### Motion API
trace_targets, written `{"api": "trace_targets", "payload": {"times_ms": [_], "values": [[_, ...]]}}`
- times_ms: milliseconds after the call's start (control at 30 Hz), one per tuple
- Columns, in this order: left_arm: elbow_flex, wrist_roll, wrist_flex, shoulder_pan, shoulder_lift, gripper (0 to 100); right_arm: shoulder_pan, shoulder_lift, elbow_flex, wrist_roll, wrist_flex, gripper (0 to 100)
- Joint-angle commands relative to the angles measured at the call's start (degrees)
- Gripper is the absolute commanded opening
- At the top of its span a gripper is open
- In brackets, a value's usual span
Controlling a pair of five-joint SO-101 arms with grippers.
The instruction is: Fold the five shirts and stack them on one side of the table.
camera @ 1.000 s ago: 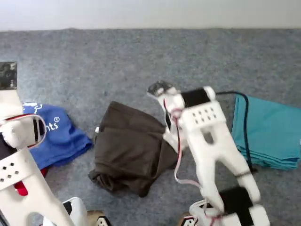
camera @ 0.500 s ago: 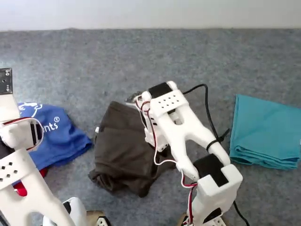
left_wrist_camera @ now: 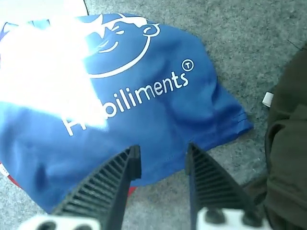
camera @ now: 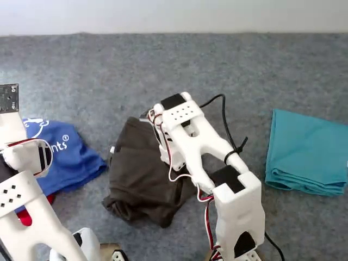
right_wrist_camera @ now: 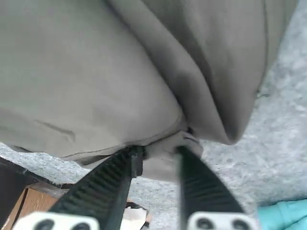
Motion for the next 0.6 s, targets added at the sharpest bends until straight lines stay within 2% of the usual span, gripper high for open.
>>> {"api": "trace_targets", "payload": {"times_ms": [0,267,433,567], "values": [[-0.31,-0.35,-0.09,-0.18,-0.26,16,2.86,-1.19,-1.85,1.67,2.42,0.9],[-0.31,-0.35,-0.18,-0.18,-0.26,16,8.31,-9.89,1.67,4.31,2.59,0.9],[-0.31,-0.35,-0.18,-0.09,-0.26,16,12.97,-22.64,8.26,6.77,2.59,0.9],[-0.4,-0.35,-0.18,0.35,-0.26,16,19.56,-34.95,8.97,9.76,2.51,0.9]]}}
